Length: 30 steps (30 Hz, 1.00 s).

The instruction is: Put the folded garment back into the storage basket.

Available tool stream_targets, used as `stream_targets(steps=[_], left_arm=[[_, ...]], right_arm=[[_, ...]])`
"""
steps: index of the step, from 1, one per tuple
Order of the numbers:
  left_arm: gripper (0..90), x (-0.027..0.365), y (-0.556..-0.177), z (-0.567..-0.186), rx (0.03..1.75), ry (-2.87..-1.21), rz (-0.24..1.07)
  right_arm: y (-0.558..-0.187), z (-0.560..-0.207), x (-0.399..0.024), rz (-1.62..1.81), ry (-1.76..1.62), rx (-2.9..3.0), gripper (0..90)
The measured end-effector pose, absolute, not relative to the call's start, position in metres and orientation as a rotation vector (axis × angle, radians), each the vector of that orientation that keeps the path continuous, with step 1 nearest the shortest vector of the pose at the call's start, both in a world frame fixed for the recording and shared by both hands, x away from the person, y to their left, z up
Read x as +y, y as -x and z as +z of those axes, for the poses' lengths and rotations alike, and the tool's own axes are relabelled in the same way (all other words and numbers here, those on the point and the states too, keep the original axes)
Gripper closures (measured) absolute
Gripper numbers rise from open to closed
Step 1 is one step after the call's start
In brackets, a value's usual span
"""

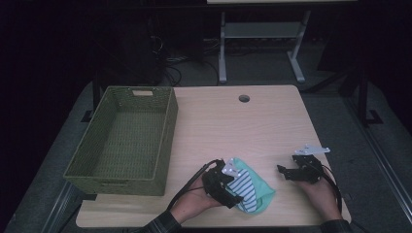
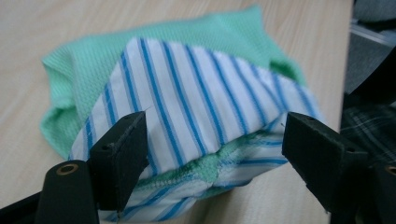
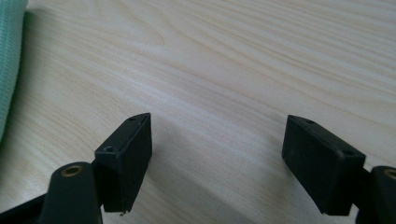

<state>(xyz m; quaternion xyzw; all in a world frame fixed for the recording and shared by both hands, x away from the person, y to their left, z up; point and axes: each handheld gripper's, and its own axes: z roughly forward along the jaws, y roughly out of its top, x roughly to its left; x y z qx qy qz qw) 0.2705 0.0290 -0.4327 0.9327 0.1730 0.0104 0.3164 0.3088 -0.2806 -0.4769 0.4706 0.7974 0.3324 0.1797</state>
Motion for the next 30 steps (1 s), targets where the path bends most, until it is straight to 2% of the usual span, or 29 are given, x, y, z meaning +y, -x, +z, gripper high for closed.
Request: stream_targets(steps=[12,20,24,25,30], left_arm=[[19.9,0.022,-0.270,-0.454,0.459,-2.536,0.053],[24.1,0.022,-0.268,-0.453,0.466,-2.550,0.086],[40.6,0.024,-0.270,-0.452,0.475,-2.539,0.091],[40.6,0.024,-0.272,-0.451,0.477,-2.537,0.087],[65.6,0.030,-0.281,-0.450,0.478,-2.527,0.047]], right_arm=[[-0.307,-0.479,-0.282,0.968,-1.315,2.236,23.4],[-0.306,-0.482,-0.282,0.990,-1.309,2.220,21.5],[-0.306,-0.482,-0.282,0.992,-1.311,2.218,21.1],[-0.306,-0.482,-0.282,0.992,-1.311,2.217,21.1],[-0.306,-0.482,-0.282,0.991,-1.313,2.216,21.0]])
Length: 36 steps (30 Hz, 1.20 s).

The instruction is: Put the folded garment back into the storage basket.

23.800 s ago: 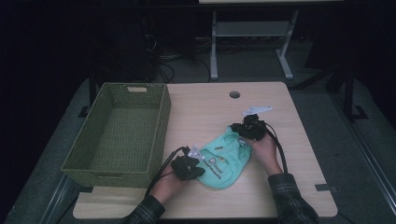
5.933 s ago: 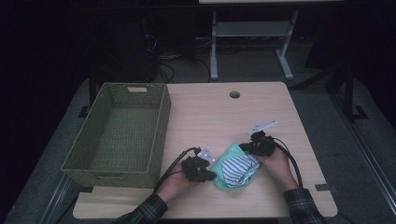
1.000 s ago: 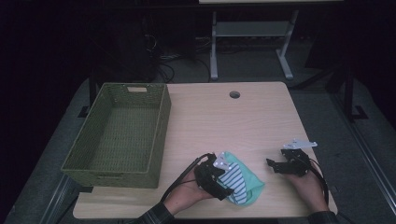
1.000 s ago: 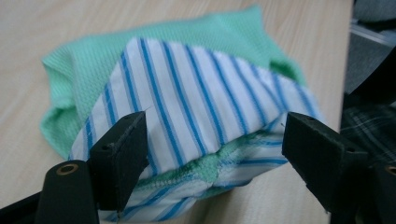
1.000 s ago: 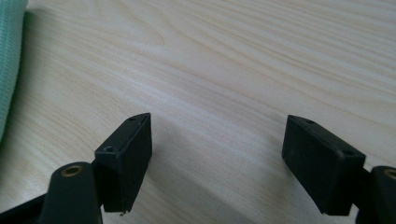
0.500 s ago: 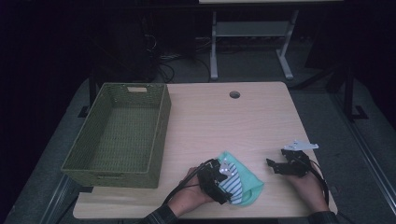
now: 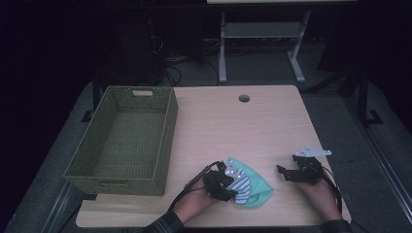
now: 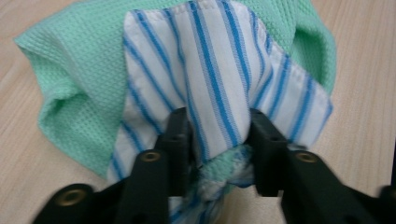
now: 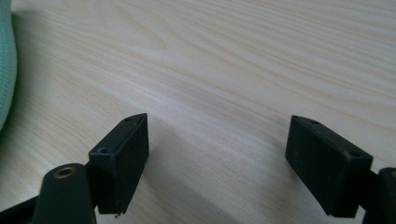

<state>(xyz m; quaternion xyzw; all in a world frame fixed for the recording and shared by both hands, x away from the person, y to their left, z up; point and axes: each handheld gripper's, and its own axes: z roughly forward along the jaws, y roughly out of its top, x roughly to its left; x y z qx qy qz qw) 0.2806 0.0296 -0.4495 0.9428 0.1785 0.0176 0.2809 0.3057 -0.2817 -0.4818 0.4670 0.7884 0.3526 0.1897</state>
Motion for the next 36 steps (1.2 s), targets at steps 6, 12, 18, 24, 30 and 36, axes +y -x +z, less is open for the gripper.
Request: stream_targets(steps=[6,12,18,24,30,36], left_arm=[[70.9,0.031,-0.284,-0.449,0.456,-2.520,0.029],[71.3,0.037,-0.289,-0.442,0.461,-2.504,-0.006],[71.3,0.046,-0.292,-0.426,0.476,-2.445,-0.028],[71.3,0.056,-0.295,-0.410,0.477,-2.419,-0.033],[71.3,0.066,-0.298,-0.391,0.480,-2.412,-0.017],[71.3,0.079,-0.305,-0.372,0.487,-2.396,-0.005]], right_arm=[[-0.306,-0.482,-0.282,0.990,-1.314,2.216,20.5],[-0.306,-0.482,-0.281,0.978,-1.322,2.220,16.6],[-0.306,-0.482,-0.281,0.974,-1.322,2.220,15.8],[-0.306,-0.482,-0.281,0.972,-1.320,2.221,15.6],[-0.306,-0.482,-0.282,0.972,-1.320,2.221,15.5],[-0.306,-0.482,-0.281,0.970,-1.323,2.219,15.2]])
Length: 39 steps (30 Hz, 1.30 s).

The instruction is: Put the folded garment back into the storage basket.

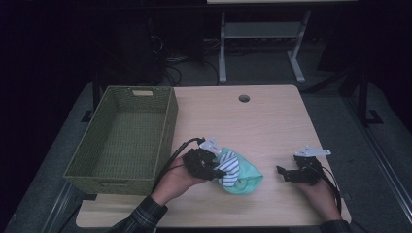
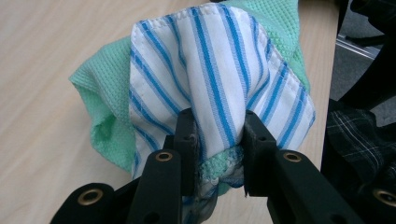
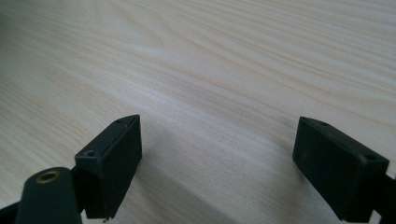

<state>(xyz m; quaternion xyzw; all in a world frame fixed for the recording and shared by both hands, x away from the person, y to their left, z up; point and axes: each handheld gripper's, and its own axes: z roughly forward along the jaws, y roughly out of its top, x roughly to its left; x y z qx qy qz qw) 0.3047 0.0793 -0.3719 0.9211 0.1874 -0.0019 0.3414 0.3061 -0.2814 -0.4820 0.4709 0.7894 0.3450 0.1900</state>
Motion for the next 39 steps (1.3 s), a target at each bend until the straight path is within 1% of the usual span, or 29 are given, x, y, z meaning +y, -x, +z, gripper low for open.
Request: stream_targets(steps=[5,13,19,23,31,39], left_arm=[[71.3,0.092,-0.310,-0.353,0.516,-2.376,0.024],[71.2,0.121,-0.319,-0.322,0.565,-2.350,0.111],[71.2,0.148,-0.325,-0.302,0.618,-2.319,0.180],[71.2,0.171,-0.329,-0.292,0.683,-2.288,0.222],[71.2,0.217,-0.333,-0.282,0.819,-2.242,0.320],[71.2,0.262,-0.338,-0.286,0.965,-2.199,0.391]], right_arm=[[-0.306,-0.482,-0.281,0.970,-1.325,2.217,15.2],[-0.306,-0.482,-0.281,0.972,-1.328,2.216,15.2],[-0.306,-0.482,-0.281,0.972,-1.328,2.216,15.2],[-0.306,-0.482,-0.281,0.972,-1.330,2.215,15.1],[-0.306,-0.482,-0.281,0.970,-1.326,2.218,15.1],[-0.306,-0.482,-0.281,0.971,-1.332,2.213,14.9]])
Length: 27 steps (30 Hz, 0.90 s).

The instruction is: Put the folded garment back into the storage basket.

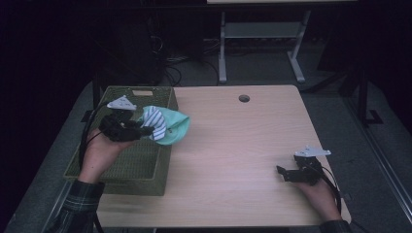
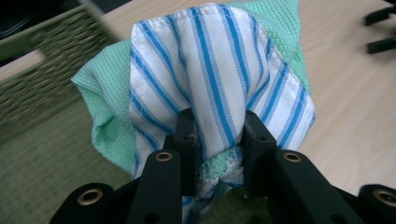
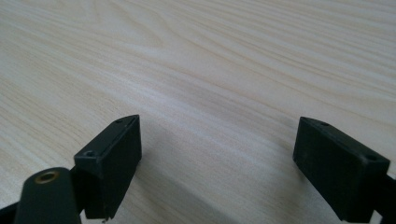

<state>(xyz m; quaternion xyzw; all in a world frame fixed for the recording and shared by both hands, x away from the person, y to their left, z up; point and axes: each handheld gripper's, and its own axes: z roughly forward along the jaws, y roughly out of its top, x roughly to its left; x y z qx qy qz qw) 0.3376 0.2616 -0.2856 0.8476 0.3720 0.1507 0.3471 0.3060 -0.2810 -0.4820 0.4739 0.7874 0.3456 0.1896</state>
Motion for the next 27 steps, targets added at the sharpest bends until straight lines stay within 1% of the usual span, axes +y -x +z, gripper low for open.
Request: stream_targets(steps=[8,15,19,27], left_arm=[[71.1,0.297,-0.343,-0.300,1.112,-2.149,0.418],[71.1,0.320,-0.347,-0.318,1.215,-2.146,0.453],[71.1,0.328,-0.349,-0.327,1.244,-2.154,0.459],[70.9,0.332,-0.357,-0.354,1.289,-2.175,0.430]], right_arm=[[-0.306,-0.482,-0.281,0.970,-1.330,2.214,14.7],[-0.306,-0.482,-0.281,0.971,-1.332,2.212,14.6],[-0.306,-0.482,-0.281,0.970,-1.329,2.214,14.6],[-0.306,-0.482,-0.281,0.969,-1.330,2.213,14.5]])
